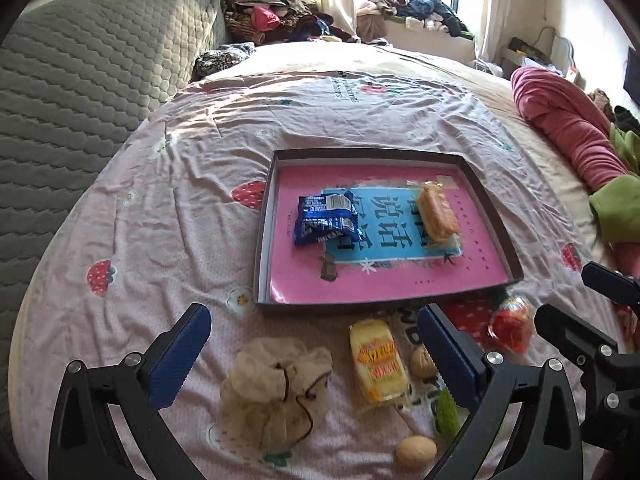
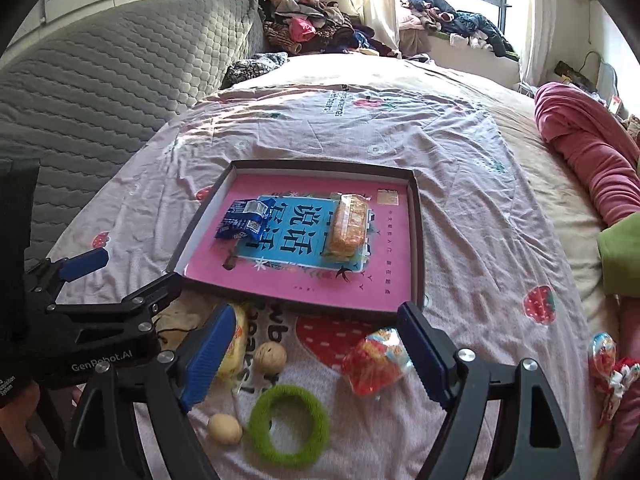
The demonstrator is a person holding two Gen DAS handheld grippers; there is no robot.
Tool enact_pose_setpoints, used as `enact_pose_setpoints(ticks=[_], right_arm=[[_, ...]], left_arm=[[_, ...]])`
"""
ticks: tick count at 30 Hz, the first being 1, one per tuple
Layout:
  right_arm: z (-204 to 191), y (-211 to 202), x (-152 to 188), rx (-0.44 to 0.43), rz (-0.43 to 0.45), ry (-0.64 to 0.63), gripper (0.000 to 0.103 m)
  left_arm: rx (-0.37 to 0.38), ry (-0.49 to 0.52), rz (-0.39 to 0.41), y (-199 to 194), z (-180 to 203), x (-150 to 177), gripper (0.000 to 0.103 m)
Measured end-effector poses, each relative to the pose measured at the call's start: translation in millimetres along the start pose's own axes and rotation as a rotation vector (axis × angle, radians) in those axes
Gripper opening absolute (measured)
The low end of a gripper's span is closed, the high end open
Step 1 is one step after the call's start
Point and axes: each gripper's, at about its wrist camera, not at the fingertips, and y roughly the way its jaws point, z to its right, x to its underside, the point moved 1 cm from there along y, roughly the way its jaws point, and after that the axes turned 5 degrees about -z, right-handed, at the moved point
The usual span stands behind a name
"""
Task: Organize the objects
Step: 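Withdraw both tools from the tray back over the remaining snacks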
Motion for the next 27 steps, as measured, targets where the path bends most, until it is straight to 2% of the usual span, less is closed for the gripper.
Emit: enact_pose_setpoints(ticks=[11,20,27], right_arm=[[-12.0,-48.9,21.3,-0.008,0.058,-0.011,0.082],[-14.8,-85.2,33.6,-0.002,0.103,-0.013,0.083],[-14.8,-107.4,41.3,-0.003,0.124,-0.009,0.083]], left_arm=[[0.008,0.007,0.04,-40.5,-3.3,22.5,0.103],[-0.045,0.013,0.069,-75.8,-4.9,39.4,0.103],[-0.025,0.031,0.102,-103.2,-2.8,51.9,0.103]])
